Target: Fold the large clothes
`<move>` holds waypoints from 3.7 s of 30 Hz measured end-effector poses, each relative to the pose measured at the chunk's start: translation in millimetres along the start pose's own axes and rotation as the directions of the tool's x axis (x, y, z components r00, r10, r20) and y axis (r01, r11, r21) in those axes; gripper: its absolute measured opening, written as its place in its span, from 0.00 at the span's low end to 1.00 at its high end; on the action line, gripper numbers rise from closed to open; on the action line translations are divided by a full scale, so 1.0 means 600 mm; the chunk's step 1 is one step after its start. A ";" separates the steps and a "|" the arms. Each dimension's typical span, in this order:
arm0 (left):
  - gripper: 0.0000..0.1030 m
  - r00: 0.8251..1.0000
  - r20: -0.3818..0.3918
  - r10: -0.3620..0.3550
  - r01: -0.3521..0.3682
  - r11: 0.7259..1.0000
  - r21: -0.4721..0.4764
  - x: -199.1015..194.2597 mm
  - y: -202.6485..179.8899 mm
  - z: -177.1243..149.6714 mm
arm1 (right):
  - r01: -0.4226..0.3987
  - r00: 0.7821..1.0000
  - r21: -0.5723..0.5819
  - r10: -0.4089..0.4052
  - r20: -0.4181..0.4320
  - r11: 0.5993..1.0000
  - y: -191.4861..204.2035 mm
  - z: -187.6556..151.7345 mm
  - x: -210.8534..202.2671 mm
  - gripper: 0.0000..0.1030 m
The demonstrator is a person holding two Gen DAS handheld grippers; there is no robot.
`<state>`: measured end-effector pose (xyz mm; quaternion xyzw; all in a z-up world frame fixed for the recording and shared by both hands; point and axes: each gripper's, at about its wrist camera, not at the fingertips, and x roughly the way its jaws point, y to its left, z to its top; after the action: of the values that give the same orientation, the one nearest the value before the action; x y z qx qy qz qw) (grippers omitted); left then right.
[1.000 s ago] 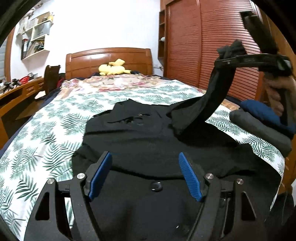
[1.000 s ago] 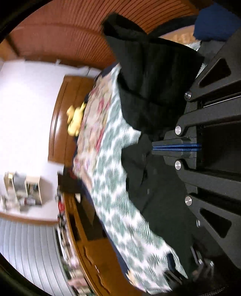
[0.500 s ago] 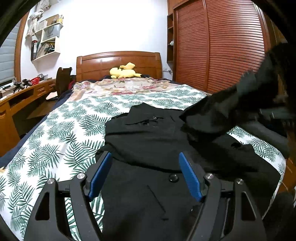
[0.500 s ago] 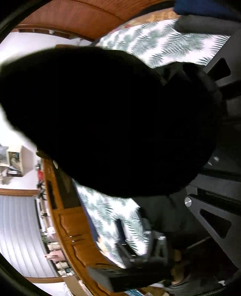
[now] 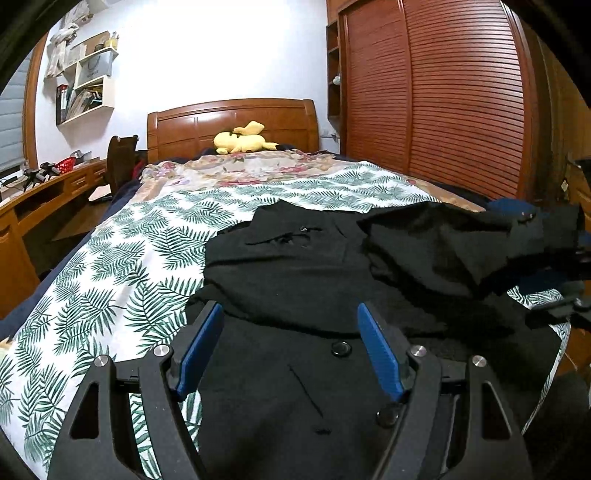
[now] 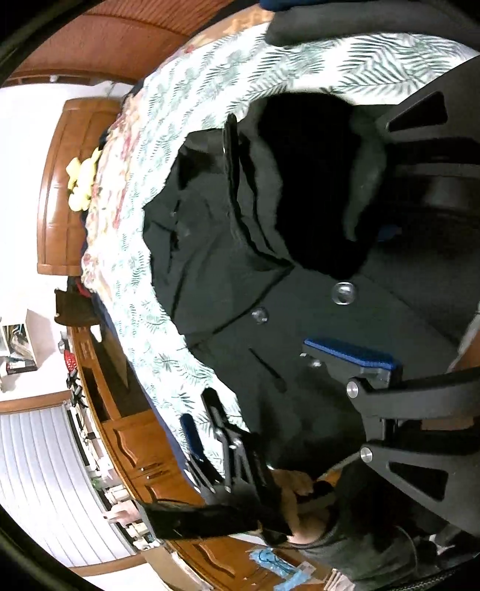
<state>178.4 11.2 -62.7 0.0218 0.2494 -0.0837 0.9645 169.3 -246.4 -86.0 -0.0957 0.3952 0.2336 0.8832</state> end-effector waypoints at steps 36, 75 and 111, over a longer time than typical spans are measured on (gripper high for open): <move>0.50 0.882 -0.222 -0.415 0.458 0.867 0.198 0.027 -0.434 0.004 | 0.265 0.950 0.234 -0.294 0.100 0.935 -0.116 -0.095 -0.221 0.53; 0.08 0.993 0.015 -0.116 0.116 0.993 -0.026 -0.137 -0.109 0.073 | 0.142 0.967 0.249 -0.188 0.172 0.958 -0.028 -0.077 -0.129 0.53; 0.61 0.986 -0.166 -0.003 -0.022 0.989 -0.148 -0.068 0.030 -0.104 | 0.158 0.984 0.232 -0.174 0.048 0.960 -0.042 -0.092 -0.001 0.53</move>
<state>116.8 40.4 -97.4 -0.0426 0.3342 -0.0581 0.9397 144.9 -287.9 -122.7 -0.0190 0.3799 0.1151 0.9176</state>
